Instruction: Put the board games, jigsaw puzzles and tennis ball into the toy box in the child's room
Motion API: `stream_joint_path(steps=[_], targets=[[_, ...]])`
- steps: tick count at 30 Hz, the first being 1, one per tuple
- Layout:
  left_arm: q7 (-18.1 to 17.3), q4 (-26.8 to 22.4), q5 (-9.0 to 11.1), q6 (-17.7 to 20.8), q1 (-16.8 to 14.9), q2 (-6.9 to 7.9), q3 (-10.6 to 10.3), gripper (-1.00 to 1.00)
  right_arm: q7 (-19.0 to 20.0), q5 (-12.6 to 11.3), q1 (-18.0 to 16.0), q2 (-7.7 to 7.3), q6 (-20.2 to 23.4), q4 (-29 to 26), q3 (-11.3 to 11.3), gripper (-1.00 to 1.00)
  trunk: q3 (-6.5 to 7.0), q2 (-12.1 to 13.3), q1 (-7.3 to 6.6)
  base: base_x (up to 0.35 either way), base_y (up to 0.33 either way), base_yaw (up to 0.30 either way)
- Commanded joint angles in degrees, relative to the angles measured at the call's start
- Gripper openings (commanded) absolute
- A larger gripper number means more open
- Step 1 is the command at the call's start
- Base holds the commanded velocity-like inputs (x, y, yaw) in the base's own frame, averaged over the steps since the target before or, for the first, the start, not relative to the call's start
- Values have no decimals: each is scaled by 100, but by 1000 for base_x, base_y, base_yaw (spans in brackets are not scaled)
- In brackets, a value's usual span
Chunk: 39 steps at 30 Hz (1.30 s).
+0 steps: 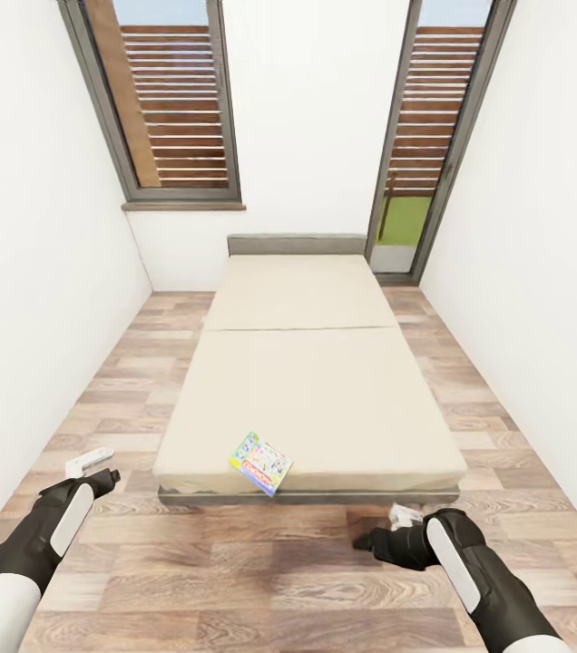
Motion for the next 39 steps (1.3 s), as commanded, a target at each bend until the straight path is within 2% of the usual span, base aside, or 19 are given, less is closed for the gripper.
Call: stream_joint_path(steps=[1,9,18,30,33,37,39], targets=[[41,-10,61,21,-3,1,-4,100,57,65,-4,-4,-51,59,8,100,-1,-11,4,0,0,0],[41,-2,55,8,-5,5,-4,100,26,95,-2,43,-858,927,32,100,76,-11,4,0,0,0],[41,266,39,-328,-11,-7,-11,100,-404,86,-2,93,-1886,2035,49,100,162,-11,4,0,0,0],[41,437,-30,-388,76,13,-12,100,-463,79,-2,72,-3051,2593,46,100,276,-11,4,0,0,0],[41,648,-213,-583,162,11,-14,100,-464,91,-2,85,-3369,2861,52,100,305,-11,4,0,0,0],[38,932,-489,-905,204,2,-40,100,-466,101,-2,91,-3569,2980,53,100,343,-11,4,0,0,0],[40,1348,-831,-1243,223,-4,-76,100,-470,101,-2,93,-3683,3032,57,100,362,-11,4,0,0,0]])
